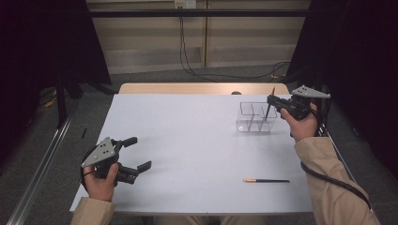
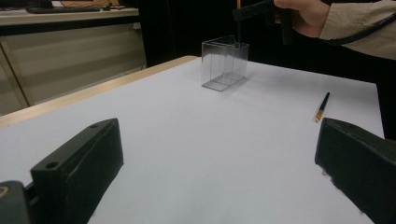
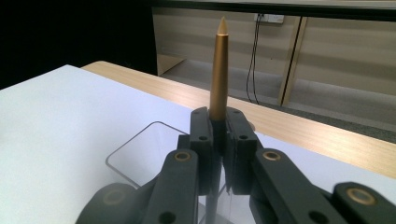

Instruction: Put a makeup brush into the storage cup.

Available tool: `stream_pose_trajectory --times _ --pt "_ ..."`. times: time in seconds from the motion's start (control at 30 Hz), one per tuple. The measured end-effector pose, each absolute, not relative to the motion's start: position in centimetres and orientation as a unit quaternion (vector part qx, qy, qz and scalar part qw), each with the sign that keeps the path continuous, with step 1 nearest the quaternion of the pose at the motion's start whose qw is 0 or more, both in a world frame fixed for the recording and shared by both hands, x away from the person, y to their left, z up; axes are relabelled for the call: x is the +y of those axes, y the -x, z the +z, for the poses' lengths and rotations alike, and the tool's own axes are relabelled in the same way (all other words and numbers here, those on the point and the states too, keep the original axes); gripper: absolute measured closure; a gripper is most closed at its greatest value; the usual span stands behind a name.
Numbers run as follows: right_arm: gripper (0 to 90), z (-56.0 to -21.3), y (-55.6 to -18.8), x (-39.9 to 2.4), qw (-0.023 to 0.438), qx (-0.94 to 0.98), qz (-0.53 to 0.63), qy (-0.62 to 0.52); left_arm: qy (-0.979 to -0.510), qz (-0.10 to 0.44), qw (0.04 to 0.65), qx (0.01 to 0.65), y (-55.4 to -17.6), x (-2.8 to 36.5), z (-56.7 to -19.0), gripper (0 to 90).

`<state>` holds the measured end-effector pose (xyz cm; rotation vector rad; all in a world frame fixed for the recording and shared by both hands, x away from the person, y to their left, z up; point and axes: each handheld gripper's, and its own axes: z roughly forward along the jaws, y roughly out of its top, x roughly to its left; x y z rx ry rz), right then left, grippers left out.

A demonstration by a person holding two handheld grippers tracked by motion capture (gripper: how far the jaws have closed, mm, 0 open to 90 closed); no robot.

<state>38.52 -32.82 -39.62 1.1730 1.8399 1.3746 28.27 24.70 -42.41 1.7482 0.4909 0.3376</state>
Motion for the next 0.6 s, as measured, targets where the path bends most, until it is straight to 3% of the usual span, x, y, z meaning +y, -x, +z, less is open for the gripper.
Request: stream_pose_trajectory --times 0.6 --pt "82.4 -39.77 -38.39 -32.77 0.275 0.684 0.512 -0.441 -0.756 0.148 0.602 0.209 -28.25 24.70 -42.35 0.9"
